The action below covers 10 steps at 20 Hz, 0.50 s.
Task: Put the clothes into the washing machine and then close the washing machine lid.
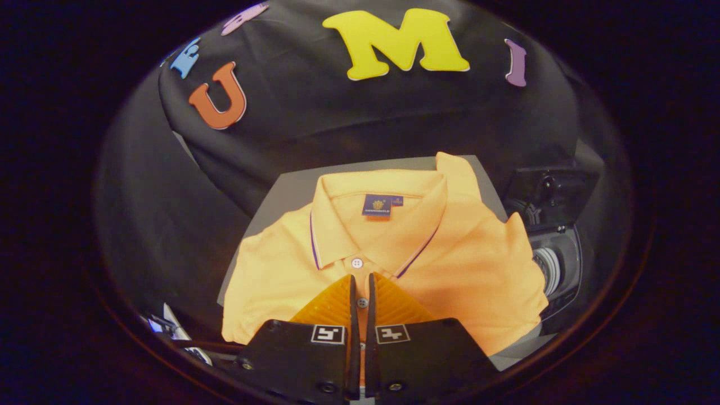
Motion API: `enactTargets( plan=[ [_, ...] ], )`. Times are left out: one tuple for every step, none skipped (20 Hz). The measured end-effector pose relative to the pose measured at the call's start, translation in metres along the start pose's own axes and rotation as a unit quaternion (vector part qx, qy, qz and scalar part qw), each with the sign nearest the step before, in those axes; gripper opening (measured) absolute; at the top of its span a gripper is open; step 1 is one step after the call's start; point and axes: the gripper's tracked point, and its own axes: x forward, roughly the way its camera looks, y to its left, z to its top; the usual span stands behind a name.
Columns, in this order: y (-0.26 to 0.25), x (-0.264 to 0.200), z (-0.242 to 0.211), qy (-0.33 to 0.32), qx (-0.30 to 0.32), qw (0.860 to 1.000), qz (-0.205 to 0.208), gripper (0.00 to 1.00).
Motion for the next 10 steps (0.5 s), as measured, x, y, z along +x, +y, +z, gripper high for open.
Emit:
enactTargets(
  plan=[
    [0.000, -0.009, 0.002, -0.007, 0.011, 1.000, 0.012, 0.07],
    [-0.001, -0.019, 0.005, -0.015, 0.020, 0.999, 0.022, 0.07],
    [-0.005, -0.029, 0.010, -0.025, 0.025, 0.999, 0.027, 0.07],
    [-0.009, -0.039, 0.015, -0.034, 0.029, 0.998, 0.033, 0.07],
    [-0.012, -0.050, 0.021, -0.043, 0.035, 0.998, 0.035, 0.07],
    [-0.016, -0.064, 0.029, -0.051, 0.043, 0.997, 0.038, 0.07],
    [-0.021, -0.074, 0.039, -0.061, 0.054, 0.996, 0.041, 0.07],
    [-0.027, -0.085, 0.049, -0.070, 0.065, 0.995, 0.042, 0.07],
    [-0.035, -0.096, 0.059, -0.079, 0.072, 0.994, 0.039, 0.07],
    [-0.043, -0.105, 0.070, -0.089, 0.077, 0.992, 0.034, 0.07]
  ],
)
